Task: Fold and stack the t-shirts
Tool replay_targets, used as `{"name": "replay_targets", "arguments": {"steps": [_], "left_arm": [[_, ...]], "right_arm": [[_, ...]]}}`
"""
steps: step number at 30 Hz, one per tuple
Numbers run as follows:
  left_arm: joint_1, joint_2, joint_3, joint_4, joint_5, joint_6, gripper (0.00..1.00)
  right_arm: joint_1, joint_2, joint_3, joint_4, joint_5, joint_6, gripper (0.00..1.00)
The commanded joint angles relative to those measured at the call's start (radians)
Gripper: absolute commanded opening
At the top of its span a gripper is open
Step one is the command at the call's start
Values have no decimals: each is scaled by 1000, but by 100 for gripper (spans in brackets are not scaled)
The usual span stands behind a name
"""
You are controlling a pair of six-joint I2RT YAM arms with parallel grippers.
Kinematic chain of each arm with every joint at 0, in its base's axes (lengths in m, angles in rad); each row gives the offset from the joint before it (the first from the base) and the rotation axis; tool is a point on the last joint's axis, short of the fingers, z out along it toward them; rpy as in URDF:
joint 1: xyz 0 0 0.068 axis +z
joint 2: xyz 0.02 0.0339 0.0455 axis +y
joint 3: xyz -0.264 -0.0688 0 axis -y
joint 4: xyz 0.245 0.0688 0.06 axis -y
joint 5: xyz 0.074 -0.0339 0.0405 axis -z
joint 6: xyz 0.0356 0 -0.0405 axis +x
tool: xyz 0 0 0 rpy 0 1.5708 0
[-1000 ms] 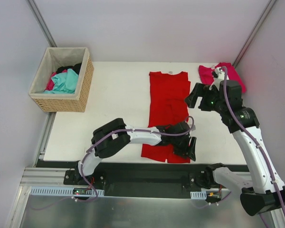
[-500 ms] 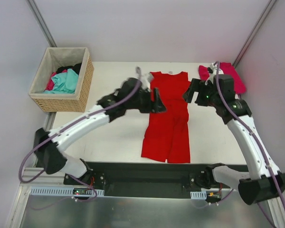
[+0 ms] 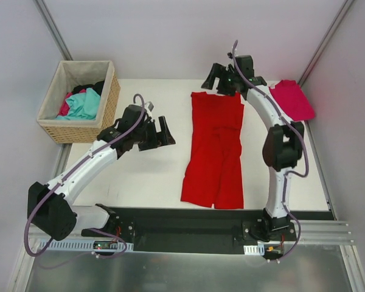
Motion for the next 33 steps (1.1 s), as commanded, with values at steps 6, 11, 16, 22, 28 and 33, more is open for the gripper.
{"name": "replay_targets", "arguments": {"steps": [6, 11, 16, 22, 28, 33], "left_arm": [[88, -73, -91, 21, 47, 24, 96], [117, -35, -91, 40, 66, 26, 99], [128, -13, -108, 70, 92, 12, 99], [135, -4, -122, 97, 104, -2, 99], [140, 3, -123, 101, 106, -5, 99], [154, 5, -133, 101, 104, 0, 99]], "right_arm": [[23, 297, 323, 143, -170, 168, 98], [47, 278, 240, 140, -150, 145, 98], [56, 211, 120, 153, -132, 119, 98], [58, 159, -33, 169, -87, 87, 98], [61, 209, -40, 189, -114, 108, 98], [76, 277, 20, 194, -139, 145, 98]]}}
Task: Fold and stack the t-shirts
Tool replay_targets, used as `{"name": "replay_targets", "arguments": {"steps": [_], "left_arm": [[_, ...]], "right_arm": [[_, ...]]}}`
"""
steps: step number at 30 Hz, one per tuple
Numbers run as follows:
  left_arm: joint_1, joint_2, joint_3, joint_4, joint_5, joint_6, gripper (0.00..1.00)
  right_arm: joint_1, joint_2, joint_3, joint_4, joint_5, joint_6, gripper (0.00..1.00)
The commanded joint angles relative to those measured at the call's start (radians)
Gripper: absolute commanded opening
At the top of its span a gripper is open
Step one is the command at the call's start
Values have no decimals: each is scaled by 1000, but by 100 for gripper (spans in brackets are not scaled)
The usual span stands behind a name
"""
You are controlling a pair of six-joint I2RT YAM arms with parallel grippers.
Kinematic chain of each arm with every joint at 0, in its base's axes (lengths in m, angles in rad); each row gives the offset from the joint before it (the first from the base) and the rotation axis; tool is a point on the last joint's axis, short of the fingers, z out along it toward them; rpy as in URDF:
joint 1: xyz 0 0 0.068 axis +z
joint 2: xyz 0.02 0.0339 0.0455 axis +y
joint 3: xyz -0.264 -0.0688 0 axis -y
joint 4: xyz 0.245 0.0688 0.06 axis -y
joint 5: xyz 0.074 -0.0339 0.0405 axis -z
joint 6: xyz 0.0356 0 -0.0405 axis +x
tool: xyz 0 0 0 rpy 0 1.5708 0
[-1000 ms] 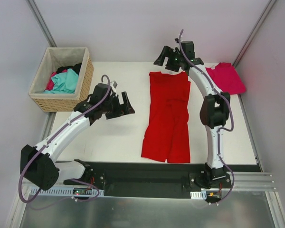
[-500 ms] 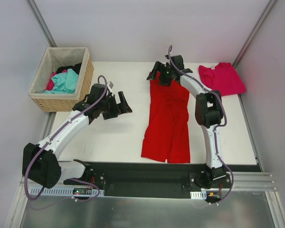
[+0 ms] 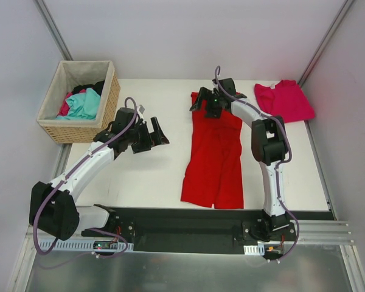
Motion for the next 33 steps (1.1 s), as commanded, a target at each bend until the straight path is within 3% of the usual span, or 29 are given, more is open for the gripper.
{"name": "replay_targets", "arguments": {"steps": [1, 27, 31, 33], "left_arm": [[25, 13, -7, 18, 27, 5, 99], [114, 31, -7, 12, 89, 40, 99], [113, 34, 6, 13, 116, 20, 99], [111, 31, 22, 35, 155, -6, 99]], "right_arm": [[18, 42, 92, 46, -33, 33, 98], [79, 369, 534, 27, 3, 228, 97], [76, 308, 485, 57, -1, 216, 97], [76, 140, 325, 76, 32, 134, 97]]}}
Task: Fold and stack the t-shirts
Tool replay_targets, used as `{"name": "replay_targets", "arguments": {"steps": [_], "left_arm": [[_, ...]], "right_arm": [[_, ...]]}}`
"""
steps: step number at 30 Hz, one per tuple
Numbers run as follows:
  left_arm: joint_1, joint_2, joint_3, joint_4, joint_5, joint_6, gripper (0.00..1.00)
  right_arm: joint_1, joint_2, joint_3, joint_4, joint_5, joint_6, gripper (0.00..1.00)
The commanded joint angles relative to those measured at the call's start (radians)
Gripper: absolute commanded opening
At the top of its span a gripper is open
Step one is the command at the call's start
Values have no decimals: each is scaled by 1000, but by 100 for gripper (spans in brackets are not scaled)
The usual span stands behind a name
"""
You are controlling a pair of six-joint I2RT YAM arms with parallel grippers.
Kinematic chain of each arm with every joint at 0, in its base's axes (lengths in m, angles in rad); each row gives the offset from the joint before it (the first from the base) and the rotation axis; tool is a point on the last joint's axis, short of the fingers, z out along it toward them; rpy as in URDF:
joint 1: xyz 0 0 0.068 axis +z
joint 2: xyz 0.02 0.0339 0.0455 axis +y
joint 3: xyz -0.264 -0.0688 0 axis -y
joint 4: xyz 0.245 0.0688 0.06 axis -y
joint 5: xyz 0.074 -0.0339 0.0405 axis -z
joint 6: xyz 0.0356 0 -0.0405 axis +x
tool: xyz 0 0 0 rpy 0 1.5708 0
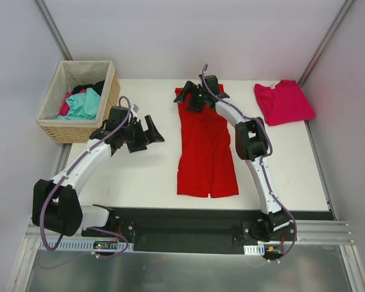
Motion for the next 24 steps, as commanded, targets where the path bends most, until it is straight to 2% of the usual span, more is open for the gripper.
{"name": "replay_targets", "arguments": {"steps": [1, 5, 8, 11, 16, 20, 24], "left_arm": [[4, 2, 32, 44, 91, -31, 99], [-49, 8, 59, 92, 116, -74, 99], [-140, 17, 56, 138, 108, -109, 99], [-261, 42, 6, 217, 85, -154, 99], [-423, 89, -85, 378, 78, -261, 98], [-494, 161, -165, 512, 70, -332, 98], [-513, 232, -208, 627, 68, -364, 98]], "right_arm": [[-2, -273, -223, 71, 67, -103, 97], [-3, -631, -501, 81, 170, -221, 97], [-10, -873, -661, -10, 224, -278, 97], [-3, -1087, -841, -18, 272, -318, 96], [0, -1298, -1026, -88, 353, -336, 97], [-2, -1404, -1100, -154, 410, -352, 96], [1, -1498, -1156, -188, 421, -365, 97]]}}
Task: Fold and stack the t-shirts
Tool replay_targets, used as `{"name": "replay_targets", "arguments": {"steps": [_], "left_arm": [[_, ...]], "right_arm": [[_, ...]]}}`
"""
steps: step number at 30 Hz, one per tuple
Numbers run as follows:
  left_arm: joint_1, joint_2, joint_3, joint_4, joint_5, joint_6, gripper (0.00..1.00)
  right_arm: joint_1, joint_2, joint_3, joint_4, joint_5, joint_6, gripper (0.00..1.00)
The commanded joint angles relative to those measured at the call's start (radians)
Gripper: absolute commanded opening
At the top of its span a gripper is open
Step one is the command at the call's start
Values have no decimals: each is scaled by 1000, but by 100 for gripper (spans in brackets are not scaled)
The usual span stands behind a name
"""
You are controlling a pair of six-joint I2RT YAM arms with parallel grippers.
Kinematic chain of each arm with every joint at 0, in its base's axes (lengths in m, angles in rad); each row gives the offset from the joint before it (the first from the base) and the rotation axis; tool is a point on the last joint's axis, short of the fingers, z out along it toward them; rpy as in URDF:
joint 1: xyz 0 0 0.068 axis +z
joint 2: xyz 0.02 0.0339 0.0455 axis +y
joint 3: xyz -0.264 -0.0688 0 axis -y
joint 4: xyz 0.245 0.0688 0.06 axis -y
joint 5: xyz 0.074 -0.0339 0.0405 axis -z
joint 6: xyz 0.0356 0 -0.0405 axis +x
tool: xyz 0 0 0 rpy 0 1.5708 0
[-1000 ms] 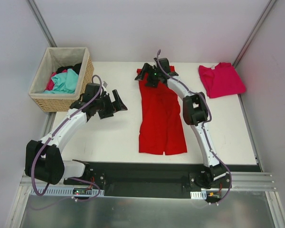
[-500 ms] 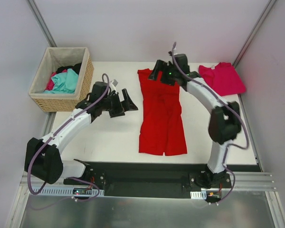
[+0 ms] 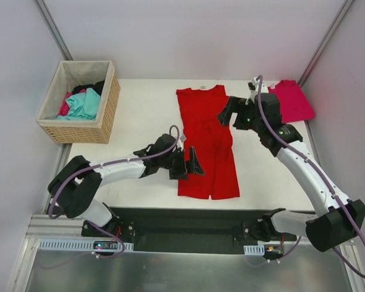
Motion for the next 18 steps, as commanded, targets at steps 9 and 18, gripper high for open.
{"name": "replay_targets", "arguments": {"steps": [9, 18], "left_arm": [[-14, 146, -86, 250, -26, -82, 97], [-14, 92, -169, 227, -87, -83, 97]], "right_arm": [[3, -142, -100, -141, 84, -65, 97], [4, -142, -105, -142, 75, -62, 97]]}}
